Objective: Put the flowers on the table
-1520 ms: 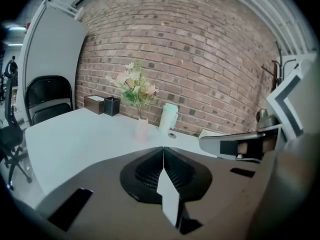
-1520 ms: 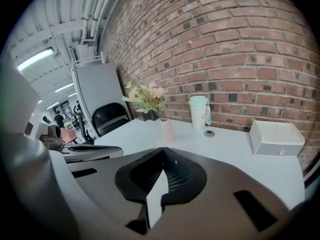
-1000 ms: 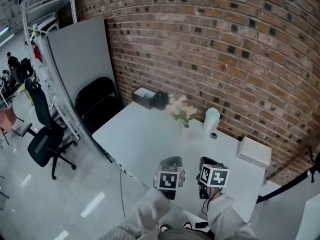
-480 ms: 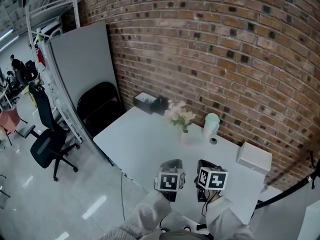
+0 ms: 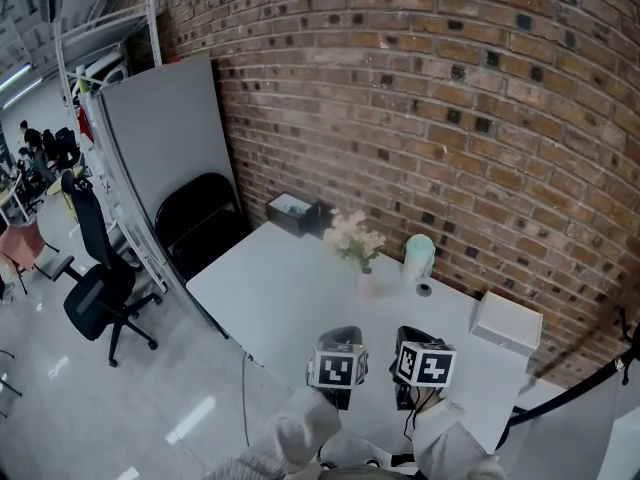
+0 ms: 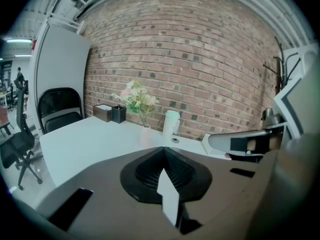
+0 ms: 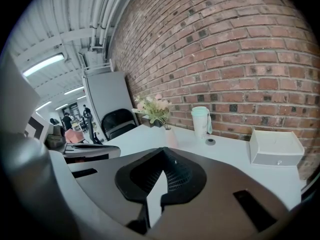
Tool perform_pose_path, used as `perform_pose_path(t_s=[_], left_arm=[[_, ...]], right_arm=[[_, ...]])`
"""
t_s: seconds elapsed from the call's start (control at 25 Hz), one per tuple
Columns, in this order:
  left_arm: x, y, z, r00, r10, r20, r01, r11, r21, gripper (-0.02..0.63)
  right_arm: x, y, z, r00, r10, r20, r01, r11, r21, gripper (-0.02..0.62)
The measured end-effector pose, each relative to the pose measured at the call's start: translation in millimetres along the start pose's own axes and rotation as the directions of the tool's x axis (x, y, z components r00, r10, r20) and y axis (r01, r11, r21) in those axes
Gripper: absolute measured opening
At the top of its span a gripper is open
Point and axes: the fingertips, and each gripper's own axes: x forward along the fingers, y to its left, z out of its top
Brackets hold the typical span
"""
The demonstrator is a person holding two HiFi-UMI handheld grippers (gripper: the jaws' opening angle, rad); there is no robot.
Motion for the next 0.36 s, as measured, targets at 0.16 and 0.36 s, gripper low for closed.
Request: perform_pose_path(t_s=[0.16, 0.36], left_arm=[[-0.6, -3.6, -0.7, 1.0, 0.002, 0.005, -0.002, 1.0, -0.003, 0.009], [-2.7, -8.2, -4.7, 1.0, 0.008, -0.001, -0.008, 1.0, 0.008, 0.009]], right_arm=[[-2.4, -3.9, 0.3, 1.0, 0.008, 0.004, -0.007, 1.0, -0.005, 0.023], [-5.9, -7.6, -1.5, 1.0, 0.01, 0.001, -0.01, 1.0, -0.005, 0.023]])
